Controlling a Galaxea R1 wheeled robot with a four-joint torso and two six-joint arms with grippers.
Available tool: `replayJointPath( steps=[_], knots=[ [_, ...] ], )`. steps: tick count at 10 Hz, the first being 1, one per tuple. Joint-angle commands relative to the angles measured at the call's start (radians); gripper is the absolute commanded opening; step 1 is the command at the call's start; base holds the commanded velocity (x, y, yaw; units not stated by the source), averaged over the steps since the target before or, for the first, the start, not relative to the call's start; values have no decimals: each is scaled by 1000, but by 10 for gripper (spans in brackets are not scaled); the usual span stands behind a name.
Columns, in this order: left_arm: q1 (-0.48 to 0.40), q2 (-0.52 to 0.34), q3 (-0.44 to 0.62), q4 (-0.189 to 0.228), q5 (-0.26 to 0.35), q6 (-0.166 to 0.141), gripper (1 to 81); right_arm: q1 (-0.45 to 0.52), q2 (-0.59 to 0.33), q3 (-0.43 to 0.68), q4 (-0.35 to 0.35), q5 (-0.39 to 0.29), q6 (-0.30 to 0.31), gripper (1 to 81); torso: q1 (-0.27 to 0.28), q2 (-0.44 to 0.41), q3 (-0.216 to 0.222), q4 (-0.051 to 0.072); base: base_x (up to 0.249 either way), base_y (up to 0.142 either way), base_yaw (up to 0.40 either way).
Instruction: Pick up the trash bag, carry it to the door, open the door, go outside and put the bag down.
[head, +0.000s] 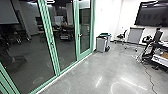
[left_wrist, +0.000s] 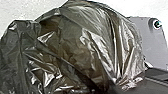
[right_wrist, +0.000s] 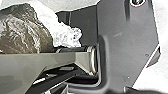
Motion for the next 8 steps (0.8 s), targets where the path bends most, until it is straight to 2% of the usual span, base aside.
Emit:
replayJointPath(
  steps=[1,5,8],
  knots=[
    [-58,-7,-3,6,58,9,10,40,2,5,-15,-53,-4,811,0,0,0,0,146,-67,0],
    [-57,-5,-3,6,58,9,10,40,4,6,-16,-53,-4,811,0,0,0,0,146,-63,0],
    [-58,-5,-3,6,58,9,10,40,4,5,-16,-53,-4,811,0,0,0,0,146,0,0]
  ],
)
